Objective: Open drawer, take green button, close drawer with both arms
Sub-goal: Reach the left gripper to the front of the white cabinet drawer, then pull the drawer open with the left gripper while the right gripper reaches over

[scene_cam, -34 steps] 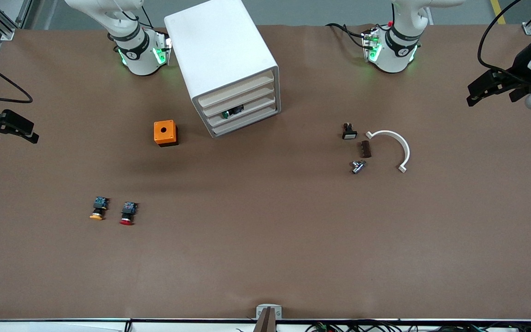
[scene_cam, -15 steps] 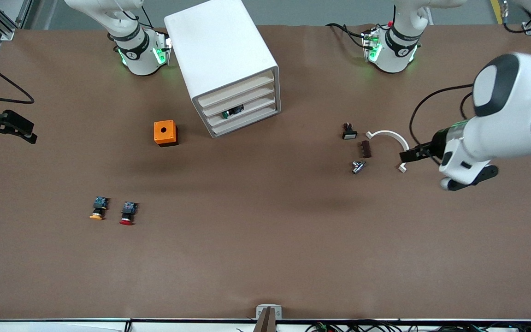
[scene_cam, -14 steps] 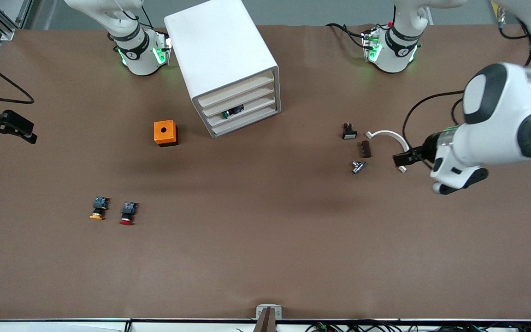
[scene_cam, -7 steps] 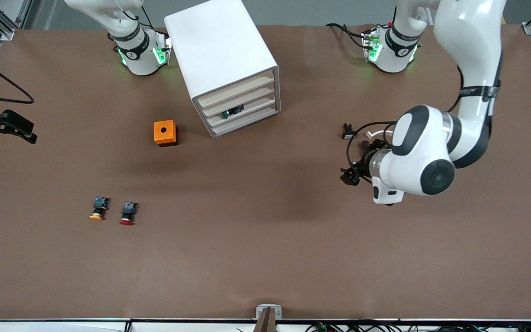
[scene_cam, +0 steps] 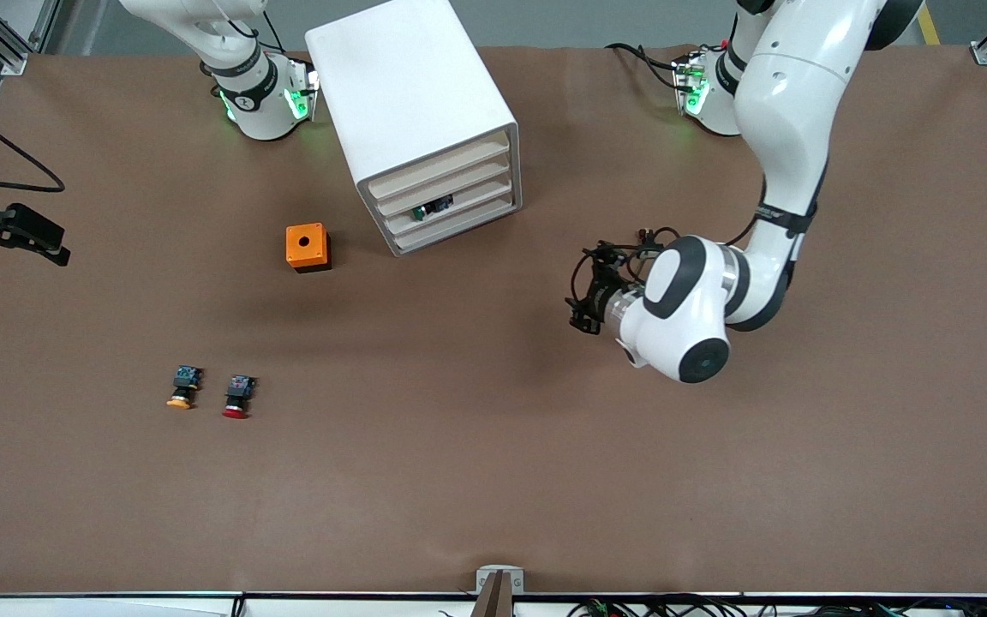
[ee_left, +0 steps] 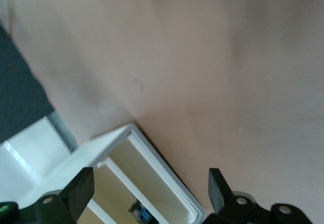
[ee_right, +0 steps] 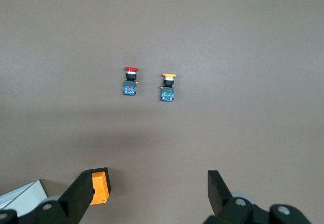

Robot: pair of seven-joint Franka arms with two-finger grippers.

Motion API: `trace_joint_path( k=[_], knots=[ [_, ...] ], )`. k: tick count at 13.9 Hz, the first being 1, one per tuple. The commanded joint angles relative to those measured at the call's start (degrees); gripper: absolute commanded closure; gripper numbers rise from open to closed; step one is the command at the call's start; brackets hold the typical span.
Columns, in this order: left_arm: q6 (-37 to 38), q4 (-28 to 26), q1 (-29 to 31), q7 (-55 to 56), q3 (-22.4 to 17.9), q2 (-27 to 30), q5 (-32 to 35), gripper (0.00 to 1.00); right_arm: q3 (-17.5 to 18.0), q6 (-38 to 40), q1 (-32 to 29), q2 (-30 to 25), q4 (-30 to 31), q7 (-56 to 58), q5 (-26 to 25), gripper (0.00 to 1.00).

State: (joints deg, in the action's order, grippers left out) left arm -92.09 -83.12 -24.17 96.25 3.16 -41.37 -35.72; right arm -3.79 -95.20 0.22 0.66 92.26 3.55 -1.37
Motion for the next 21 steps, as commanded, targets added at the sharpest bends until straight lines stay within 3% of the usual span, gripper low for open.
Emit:
trace_joint_path(
  k=[1, 4, 7, 11, 14, 21],
  knots=[
    [1.2, 1.56, -0.97, 8.05, -0.35, -1.26, -3.56, 0.01, 0.01, 0.98, 0.4, -0.22, 0.12, -0.56, -0.92, 0.0],
    [1.3, 1.29, -5.96, 19.11, -0.26, -3.09, -5.05, 0.02, 0.01, 1.16, 0.31, -0.22, 0.12, -0.65, -0.92, 0.0],
    [0.77, 1.64, -6.86, 30.73, -0.34, -8.28, -14.26, 0.05, -0.07, 1.42, 0.22, -0.22, 0.12, -0.65, -0.92, 0.0],
    [0.77, 1.82, -10.37, 39.52, -0.17, -9.69, -16.13, 0.19, -0.08, 1.42, 0.22, 0.04, 0.12, 0.31, -0.92, 0.0],
    [0.85, 1.64, -11.69, 41.21, 0.01, -9.96, -22.01, 0.29, -0.08, 1.77, 0.31, 0.04, 0.12, 0.67, -0.92, 0.0],
    [0.85, 1.64, -14.85, 38.59, 0.09, -10.57, -22.73, 0.46, -0.08, 2.92, 0.4, 0.13, 0.12, 0.23, -0.92, 0.0]
  ],
)
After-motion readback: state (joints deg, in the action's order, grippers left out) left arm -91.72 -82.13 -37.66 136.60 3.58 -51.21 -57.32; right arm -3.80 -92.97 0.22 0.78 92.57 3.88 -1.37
